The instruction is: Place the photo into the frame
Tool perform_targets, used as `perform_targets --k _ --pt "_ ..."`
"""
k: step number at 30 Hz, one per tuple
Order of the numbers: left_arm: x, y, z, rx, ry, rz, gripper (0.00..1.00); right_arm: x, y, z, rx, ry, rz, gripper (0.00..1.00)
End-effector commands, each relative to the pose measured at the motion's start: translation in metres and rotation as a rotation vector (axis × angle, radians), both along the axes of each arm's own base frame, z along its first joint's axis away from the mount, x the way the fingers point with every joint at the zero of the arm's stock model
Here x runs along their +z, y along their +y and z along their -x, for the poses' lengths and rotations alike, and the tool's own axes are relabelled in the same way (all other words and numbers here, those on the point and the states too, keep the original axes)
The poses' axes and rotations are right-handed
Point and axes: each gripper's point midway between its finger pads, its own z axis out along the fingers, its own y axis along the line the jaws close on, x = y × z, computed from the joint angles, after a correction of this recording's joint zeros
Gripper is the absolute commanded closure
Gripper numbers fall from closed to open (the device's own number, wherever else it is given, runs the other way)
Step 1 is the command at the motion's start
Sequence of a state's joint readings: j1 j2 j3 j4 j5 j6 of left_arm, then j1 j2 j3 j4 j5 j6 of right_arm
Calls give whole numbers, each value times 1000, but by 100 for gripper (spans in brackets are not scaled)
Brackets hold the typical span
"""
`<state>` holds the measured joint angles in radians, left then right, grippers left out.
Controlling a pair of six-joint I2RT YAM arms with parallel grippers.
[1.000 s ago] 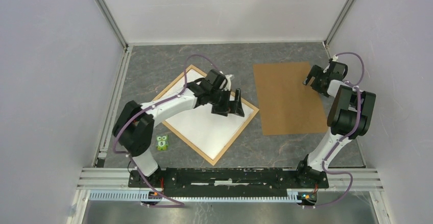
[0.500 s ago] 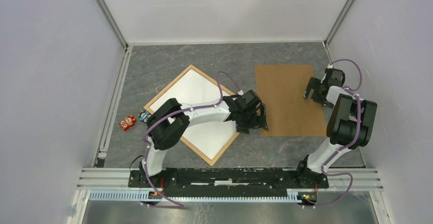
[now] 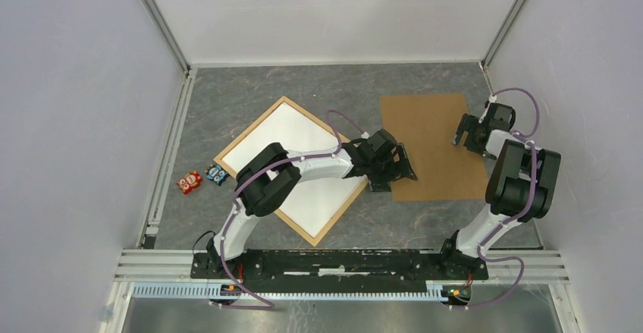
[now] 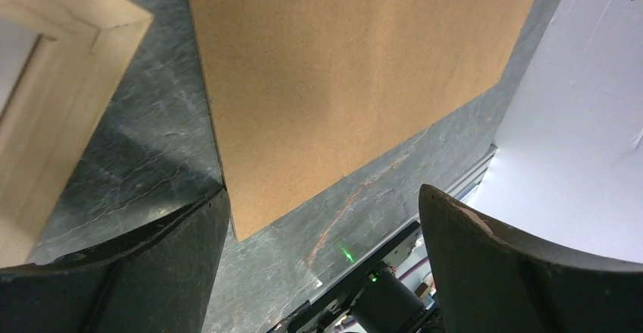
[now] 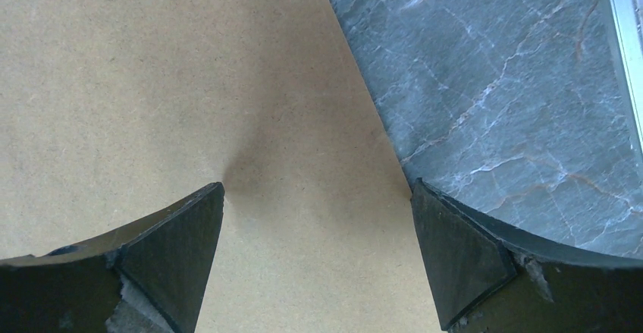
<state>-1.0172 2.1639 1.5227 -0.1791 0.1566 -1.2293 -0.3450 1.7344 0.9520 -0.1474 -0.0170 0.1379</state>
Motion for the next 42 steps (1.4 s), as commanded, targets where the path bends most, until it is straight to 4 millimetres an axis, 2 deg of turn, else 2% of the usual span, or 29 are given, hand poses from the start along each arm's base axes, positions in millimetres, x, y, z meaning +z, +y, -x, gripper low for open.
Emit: perform_targets --k 1,7,15,18,21,24,26,29,32,34,37,42 --pt "27 -39 -17 -15 -42 168 0 -23 32 18 39 49 -147 2" --pt "79 -51 -32 -56 -157 243 0 -27 57 34 36 -17 -241 2" --pt "139 -61 -38 -77 -209 335 0 -27 65 50 19 -46 -255 2" --pt "151 -55 -36 -71 -217 343 0 -29 71 53 29 -57 -278 2" --pt "154 -44 -34 -55 -221 346 0 -32 74 57 32 -63 -290 2" --pt "148 -32 -32 -51 -209 319 0 -36 75 61 35 -52 -288 2" --pt "137 -17 -32 -53 -232 246 0 -34 72 60 34 -51 -271 2" --pt "108 8 -32 -54 -256 92 0 -27 63 59 18 -50 -226 2" --pt "77 22 -26 -68 -240 -22 0 -20 54 55 7 -66 -180 2" --pt "54 31 -24 -54 -215 -93 0 -23 51 62 -2 -34 -158 2" --pt "30 40 -28 -21 -216 -162 0 -26 48 64 -6 -19 -145 2" --pt "10 35 -38 -21 -239 -205 0 -29 51 64 1 -12 -161 2"
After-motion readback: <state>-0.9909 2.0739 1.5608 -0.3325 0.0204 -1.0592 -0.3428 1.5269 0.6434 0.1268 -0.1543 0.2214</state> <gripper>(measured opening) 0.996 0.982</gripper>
